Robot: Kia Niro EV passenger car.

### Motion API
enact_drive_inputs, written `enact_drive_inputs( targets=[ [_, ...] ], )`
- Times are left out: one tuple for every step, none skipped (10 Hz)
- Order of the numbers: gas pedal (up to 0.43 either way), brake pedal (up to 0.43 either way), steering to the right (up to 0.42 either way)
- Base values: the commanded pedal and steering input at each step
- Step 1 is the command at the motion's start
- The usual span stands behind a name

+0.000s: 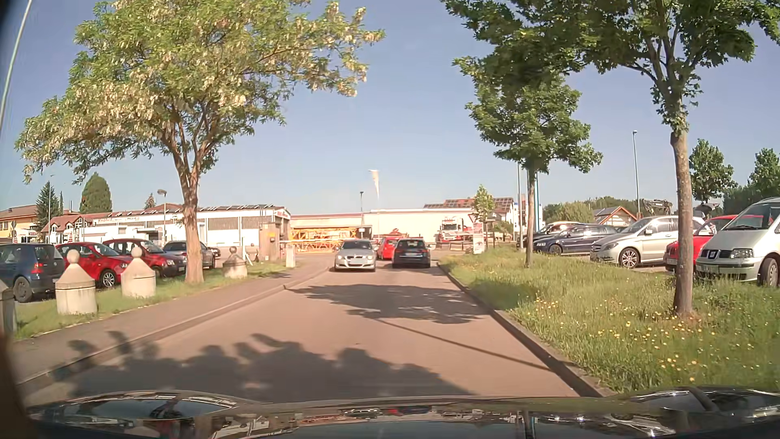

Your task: Follow the waypoints while adhering to traffic rules and regulations

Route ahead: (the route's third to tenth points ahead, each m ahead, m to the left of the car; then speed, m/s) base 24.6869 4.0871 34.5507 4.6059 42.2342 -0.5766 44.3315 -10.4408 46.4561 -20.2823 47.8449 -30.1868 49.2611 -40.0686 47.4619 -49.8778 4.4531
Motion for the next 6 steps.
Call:
enact_drive_inputs(
  targets=[
    [0.047,0.0,0.009],
    [0.047,0.0,-0.008],
    [0.047,0.0,-0.017],
    [0.047,0.0,-0.019],
    [0.028,0.0,-0.019],
    [0.02,0.0,-0.02]
  ],
)
